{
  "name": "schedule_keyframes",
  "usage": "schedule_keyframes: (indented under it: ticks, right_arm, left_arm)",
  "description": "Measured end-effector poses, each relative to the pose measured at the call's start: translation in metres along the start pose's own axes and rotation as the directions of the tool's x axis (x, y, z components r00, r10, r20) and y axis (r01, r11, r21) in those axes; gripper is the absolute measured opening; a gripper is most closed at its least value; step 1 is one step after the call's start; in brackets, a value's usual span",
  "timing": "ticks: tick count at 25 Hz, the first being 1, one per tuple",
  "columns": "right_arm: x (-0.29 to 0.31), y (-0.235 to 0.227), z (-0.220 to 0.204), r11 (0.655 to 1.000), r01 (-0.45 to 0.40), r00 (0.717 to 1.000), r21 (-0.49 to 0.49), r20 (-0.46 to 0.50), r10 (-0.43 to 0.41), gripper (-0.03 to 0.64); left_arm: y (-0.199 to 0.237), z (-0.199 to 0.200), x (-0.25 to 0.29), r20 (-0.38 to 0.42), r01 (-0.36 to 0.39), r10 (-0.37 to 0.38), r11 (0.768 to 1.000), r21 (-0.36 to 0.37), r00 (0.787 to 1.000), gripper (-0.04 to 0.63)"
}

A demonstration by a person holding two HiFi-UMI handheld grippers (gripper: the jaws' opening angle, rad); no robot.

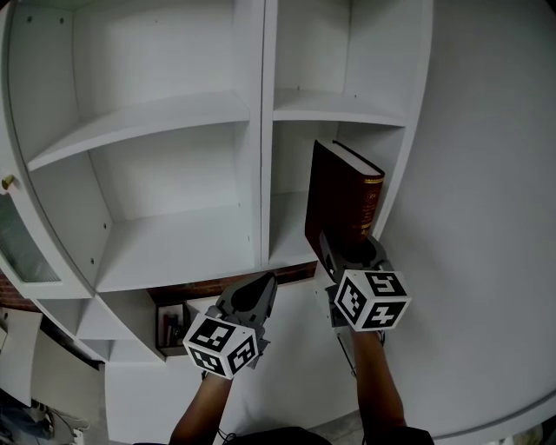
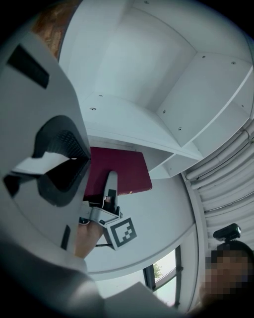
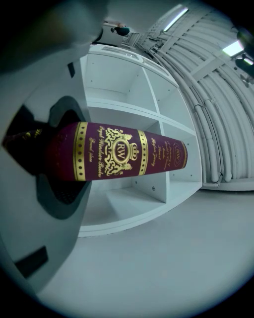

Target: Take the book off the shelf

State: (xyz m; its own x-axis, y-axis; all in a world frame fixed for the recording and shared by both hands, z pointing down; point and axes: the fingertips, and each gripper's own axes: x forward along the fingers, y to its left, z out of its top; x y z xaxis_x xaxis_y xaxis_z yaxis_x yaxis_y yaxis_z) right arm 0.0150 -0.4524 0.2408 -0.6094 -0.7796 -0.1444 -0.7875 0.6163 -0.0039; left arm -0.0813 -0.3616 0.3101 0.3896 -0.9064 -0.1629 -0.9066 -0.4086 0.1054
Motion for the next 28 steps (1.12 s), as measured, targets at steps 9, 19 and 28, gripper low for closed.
schedule_keyframes:
  ticks: [9,19,28]
  right_arm:
    - [-0.026,0.003,0.003,0.999,0.033,0.999,-0.002,0.002,-0.033,0.233]
    - [-0.051,0.017,0.000,0.998,0.069,0.998,-0.012,-0.010,-0.069,0.233]
    - [-0.065,0.037,-0.006,0.997,0.079,0.997,-0.020,-0.023,-0.079,0.233]
  left_arm:
    - [-0.019,0.000,-0.006,-0.007,0.060,-0.060,0.998,-0.005,0.998,0.015]
    - [-0.031,0.003,-0.023,-0.006,0.111,-0.111,0.994,-0.018,0.994,0.016]
    - [-0.033,0.007,-0.042,-0.001,0.133,-0.133,0.991,-0.025,0.991,0.017]
